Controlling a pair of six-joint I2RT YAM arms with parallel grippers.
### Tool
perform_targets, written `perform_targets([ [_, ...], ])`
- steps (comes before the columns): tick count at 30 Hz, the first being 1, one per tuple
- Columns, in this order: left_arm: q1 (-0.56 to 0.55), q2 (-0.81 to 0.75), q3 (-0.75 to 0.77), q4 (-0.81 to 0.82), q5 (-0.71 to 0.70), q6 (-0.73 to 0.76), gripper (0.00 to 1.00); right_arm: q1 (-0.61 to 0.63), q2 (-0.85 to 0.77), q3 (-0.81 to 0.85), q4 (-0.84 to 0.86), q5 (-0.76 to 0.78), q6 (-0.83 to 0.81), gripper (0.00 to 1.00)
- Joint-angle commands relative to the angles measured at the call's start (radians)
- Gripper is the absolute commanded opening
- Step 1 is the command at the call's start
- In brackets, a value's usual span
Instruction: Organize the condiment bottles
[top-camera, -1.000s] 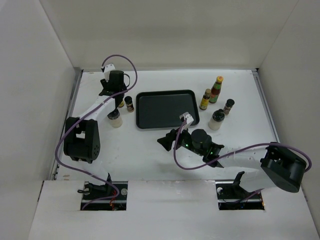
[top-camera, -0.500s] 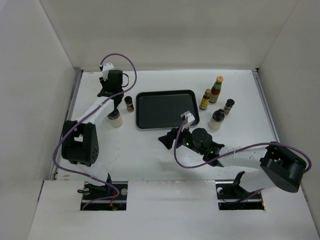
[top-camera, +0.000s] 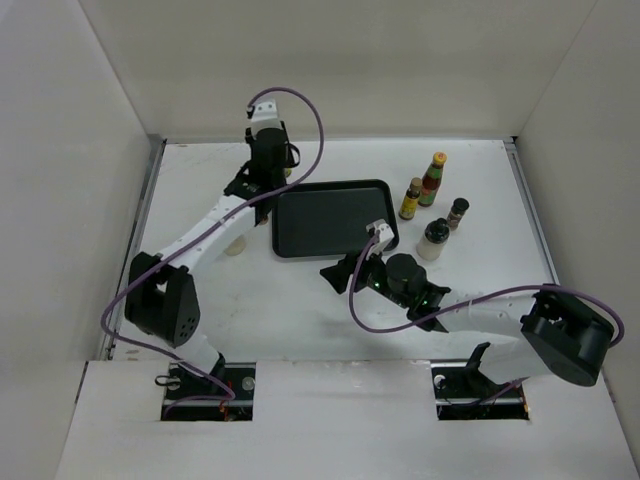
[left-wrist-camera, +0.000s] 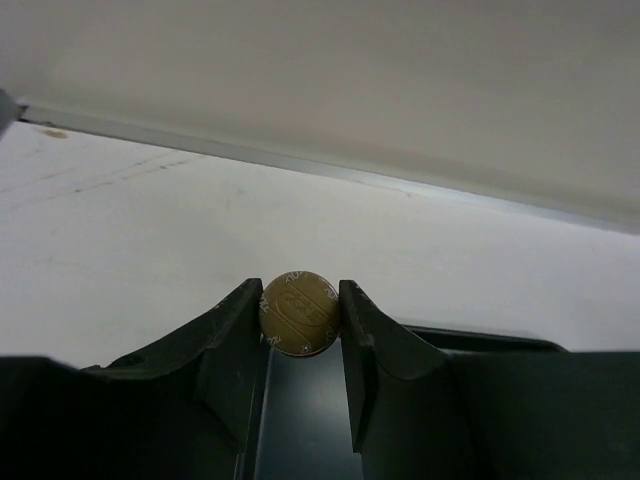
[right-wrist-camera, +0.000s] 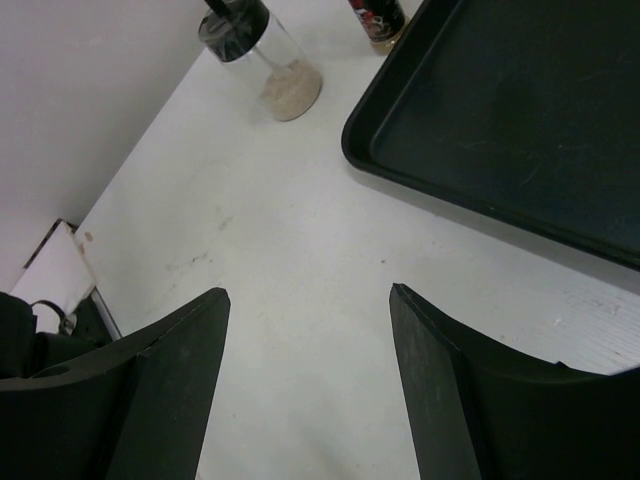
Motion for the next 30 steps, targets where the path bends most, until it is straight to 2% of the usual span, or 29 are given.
perform_targets([
  [1,-0.031,0.069,0.046,0.083,0.016,0.007,0.18,-0.013,-0.036,0.006,0.042,0.029,0.005,0.72],
  [15,-0.048,0.239,0.047,0.14,0.039,-0.01,0.19,-0.023,-0.049,0.001,0.038,0.027,0.01,0.72],
  [30,-0.027,0.242,-0.019,0.167,-0.01,0.005,0.2,-0.029,-0.032,0.004,0.042,0.03,0.007,0.72],
])
